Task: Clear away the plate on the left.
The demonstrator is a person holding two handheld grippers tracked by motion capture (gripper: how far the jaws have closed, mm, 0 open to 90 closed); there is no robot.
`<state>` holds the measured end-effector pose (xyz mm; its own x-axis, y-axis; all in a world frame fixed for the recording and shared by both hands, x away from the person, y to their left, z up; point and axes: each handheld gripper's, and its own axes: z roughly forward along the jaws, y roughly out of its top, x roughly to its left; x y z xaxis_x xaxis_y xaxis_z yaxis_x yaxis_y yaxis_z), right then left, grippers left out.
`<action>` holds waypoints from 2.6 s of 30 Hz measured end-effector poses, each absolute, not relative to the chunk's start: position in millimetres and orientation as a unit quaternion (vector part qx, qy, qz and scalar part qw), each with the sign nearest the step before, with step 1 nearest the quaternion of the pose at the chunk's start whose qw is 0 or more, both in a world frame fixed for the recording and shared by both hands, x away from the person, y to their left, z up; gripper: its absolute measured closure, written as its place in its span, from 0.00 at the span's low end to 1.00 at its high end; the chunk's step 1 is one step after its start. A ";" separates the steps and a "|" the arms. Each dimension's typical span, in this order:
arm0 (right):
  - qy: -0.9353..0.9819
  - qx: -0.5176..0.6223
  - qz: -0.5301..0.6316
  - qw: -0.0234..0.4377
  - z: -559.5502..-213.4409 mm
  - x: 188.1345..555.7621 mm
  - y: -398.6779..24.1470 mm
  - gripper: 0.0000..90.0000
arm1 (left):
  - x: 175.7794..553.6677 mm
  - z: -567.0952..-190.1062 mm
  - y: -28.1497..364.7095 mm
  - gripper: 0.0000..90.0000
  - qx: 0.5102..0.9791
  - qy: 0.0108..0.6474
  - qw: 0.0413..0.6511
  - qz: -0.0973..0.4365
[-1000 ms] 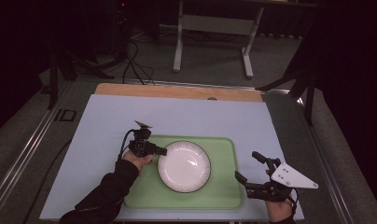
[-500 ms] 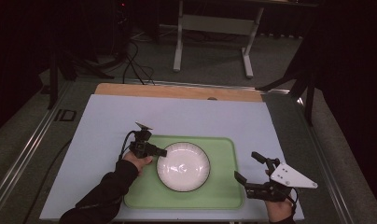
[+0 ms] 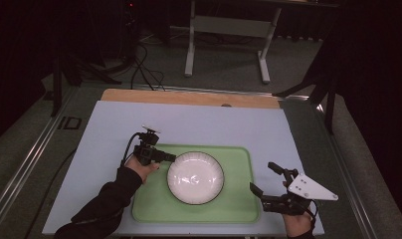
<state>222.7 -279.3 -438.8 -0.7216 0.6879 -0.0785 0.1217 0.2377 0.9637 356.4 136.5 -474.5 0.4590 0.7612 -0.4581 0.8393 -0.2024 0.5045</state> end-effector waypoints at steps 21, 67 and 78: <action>0.747 0.274 0.552 0.251 -440.6 224.4 -277.6 0.15 | 323.2 -422.5 147.2 0.02 0.790 0.417 0.449 -0.024; 0.751 0.270 0.549 0.250 -440.4 222.8 -273.2 0.15 | 237.2 -447.2 196.6 0.01 0.781 0.373 0.495 0.076; 0.752 0.270 0.547 0.251 -440.6 222.9 -273.6 0.15 | 234.0 -461.8 199.6 0.01 0.775 0.373 0.500 0.103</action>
<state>222.9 -273.6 -440.6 -0.7287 0.6799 -0.0825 0.1305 0.2562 0.9578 234.0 199.6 -461.8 0.7014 0.6800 -0.2135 0.4749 -0.2225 0.8514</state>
